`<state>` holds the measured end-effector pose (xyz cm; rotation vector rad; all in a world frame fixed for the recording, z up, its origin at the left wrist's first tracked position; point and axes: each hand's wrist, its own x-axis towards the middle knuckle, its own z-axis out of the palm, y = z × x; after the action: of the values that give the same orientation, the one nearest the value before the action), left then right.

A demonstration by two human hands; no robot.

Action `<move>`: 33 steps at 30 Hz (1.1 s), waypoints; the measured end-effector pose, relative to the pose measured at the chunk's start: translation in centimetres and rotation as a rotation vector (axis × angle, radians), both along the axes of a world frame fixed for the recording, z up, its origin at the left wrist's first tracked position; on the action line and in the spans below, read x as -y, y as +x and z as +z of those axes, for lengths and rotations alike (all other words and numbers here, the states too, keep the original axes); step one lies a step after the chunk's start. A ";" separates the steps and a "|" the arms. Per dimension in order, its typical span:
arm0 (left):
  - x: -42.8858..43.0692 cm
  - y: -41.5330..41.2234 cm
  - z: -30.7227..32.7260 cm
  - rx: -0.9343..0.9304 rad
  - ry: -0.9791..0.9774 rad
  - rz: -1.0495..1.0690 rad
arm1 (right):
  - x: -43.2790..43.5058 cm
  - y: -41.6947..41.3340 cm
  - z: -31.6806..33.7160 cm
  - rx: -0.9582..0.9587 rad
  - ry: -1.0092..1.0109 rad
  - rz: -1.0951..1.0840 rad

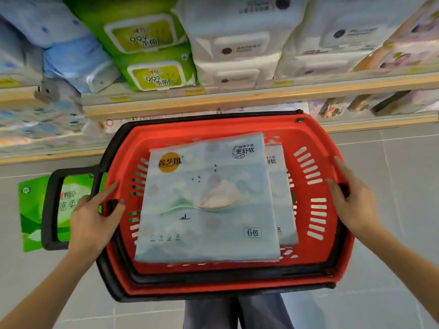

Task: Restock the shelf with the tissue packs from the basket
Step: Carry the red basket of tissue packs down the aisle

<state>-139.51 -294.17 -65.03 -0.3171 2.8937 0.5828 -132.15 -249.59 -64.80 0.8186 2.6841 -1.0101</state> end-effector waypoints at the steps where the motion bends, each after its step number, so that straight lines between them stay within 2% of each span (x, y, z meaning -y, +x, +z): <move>1: 0.0 -0.3 -0.9 -0.009 -0.004 0.006 | 0.0 -0.3 -1.1 -0.002 0.005 0.003; 6: 0.0 -0.9 -4.5 -0.024 -0.007 0.038 | -0.2 -1.6 -5.2 -0.003 0.038 0.008; 17: -1.1 -2.3 -9.3 -0.092 0.056 0.067 | -0.8 -3.8 -9.5 -0.041 0.098 0.000; 20: -1.2 -2.5 -9.8 -0.097 0.081 0.117 | -1.2 -4.8 -9.8 -0.052 0.130 0.038; 28: -1.4 -2.2 -9.8 -0.114 0.096 0.095 | -0.8 -5.1 -9.5 -0.025 0.137 0.047; 33: -1.9 -2.3 -8.9 -0.009 0.055 0.058 | -0.8 -5.0 -9.7 0.032 0.181 0.061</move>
<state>-141.86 -292.30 -73.97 -0.3922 2.8801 0.6731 -137.17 -248.82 -74.51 0.7704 2.7848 -0.7419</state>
